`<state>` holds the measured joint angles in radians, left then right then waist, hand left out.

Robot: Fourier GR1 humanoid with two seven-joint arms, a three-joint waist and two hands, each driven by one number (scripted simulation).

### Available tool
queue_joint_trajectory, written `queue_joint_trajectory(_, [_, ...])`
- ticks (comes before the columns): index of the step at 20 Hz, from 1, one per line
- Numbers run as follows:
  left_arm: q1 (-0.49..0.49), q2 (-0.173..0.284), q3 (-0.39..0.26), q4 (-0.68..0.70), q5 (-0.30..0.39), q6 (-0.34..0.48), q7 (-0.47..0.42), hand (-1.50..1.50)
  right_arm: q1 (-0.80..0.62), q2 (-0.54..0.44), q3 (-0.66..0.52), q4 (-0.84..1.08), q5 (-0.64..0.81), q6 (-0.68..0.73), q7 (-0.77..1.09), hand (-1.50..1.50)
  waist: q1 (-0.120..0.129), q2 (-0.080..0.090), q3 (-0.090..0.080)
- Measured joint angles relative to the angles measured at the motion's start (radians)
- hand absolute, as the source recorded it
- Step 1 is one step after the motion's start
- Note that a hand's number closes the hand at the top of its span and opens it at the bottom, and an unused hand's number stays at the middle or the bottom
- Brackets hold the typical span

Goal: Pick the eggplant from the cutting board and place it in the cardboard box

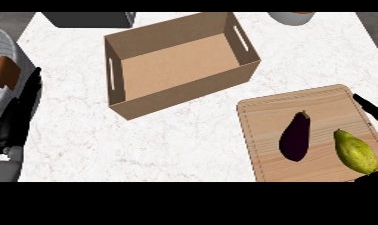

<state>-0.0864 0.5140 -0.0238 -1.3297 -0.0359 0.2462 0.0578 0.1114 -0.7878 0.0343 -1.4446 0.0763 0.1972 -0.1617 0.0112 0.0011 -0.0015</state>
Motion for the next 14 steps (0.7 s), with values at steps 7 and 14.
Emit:
queue_joint_trajectory(7, [-0.024, -0.009, 0.011, 0.022, -0.014, -0.008, -0.002, 0.0, -0.172, -0.05, 0.11, 0.017, 0.056, 0.201, 0.215, -1.5, 0.006, 0.002, 0.0])
queue_joint_trajectory(14, [-0.037, -0.031, 0.037, 0.041, -0.038, -0.026, -0.002, 0.0, -0.292, 0.036, 0.162, 0.049, 0.11, 0.326, 0.371, -1.5, -0.003, 0.0, 0.001])
